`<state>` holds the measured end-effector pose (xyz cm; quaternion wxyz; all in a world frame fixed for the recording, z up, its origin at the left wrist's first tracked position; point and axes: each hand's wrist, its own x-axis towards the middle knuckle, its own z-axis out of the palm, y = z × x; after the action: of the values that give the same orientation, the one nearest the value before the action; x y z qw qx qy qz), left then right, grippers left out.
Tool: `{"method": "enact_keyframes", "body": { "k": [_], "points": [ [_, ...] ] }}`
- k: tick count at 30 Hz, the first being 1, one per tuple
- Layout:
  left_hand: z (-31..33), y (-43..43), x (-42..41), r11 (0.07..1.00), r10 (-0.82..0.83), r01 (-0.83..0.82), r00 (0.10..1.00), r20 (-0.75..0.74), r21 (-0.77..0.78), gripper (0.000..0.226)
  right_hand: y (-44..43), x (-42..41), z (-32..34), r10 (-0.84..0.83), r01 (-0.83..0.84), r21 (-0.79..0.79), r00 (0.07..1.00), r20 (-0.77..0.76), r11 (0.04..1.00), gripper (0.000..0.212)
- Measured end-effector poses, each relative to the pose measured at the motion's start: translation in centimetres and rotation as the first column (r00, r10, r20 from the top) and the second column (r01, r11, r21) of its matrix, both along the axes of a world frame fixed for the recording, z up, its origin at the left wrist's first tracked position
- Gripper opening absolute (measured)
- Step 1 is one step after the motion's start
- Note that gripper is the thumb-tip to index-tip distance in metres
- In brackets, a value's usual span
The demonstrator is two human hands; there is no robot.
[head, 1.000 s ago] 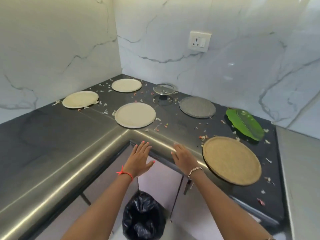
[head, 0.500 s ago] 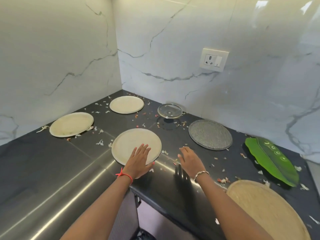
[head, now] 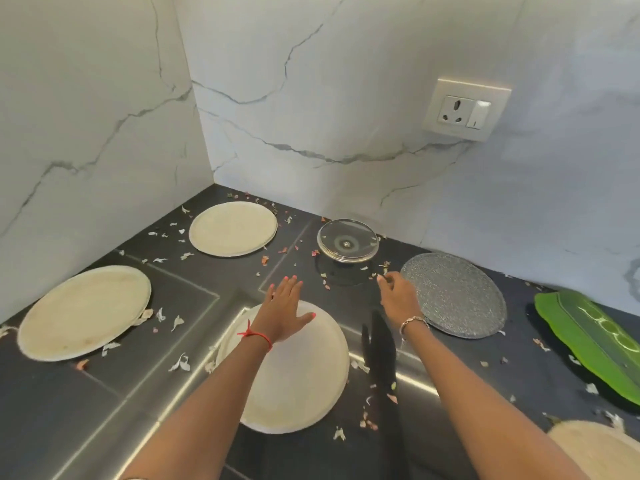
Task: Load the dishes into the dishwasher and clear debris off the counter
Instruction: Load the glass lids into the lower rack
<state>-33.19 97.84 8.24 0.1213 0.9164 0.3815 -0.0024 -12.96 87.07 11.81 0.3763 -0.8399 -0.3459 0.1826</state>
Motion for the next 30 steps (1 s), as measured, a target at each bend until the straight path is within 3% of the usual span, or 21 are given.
{"method": "enact_keyframes", "body": {
  "k": [5,11,13,20,30],
  "points": [
    [-1.0,3.9,1.9,0.997,0.035,-0.037,0.999,-0.030,-0.064,0.089,4.7,2.1,0.3,-0.119,0.124,-0.009,0.928,-0.353,0.992,0.040],
    [-1.7,6.0,2.8,0.995,0.044,-0.045,0.999,-0.010,-0.085,0.142,8.7,3.4,0.3,-0.156,0.212,0.006,0.736,-0.659,0.977,0.033],
    [-2.1,6.3,2.8,0.997,0.046,-0.046,0.999,-0.007,-0.062,0.146,9.7,3.6,-0.1,-0.142,0.229,0.020,0.667,-0.731,0.973,0.033],
    [-2.3,6.7,2.8,0.999,0.032,-0.032,0.999,-0.011,-0.032,0.141,11.4,3.3,-1.6,-0.072,0.312,0.089,0.470,-0.879,0.946,0.022],
    [-0.3,6.1,2.9,0.993,0.032,-0.038,0.998,-0.052,-0.113,0.145,8.3,3.7,-1.1,-0.084,0.389,0.100,0.429,-0.900,0.916,0.027]
  ]
}}
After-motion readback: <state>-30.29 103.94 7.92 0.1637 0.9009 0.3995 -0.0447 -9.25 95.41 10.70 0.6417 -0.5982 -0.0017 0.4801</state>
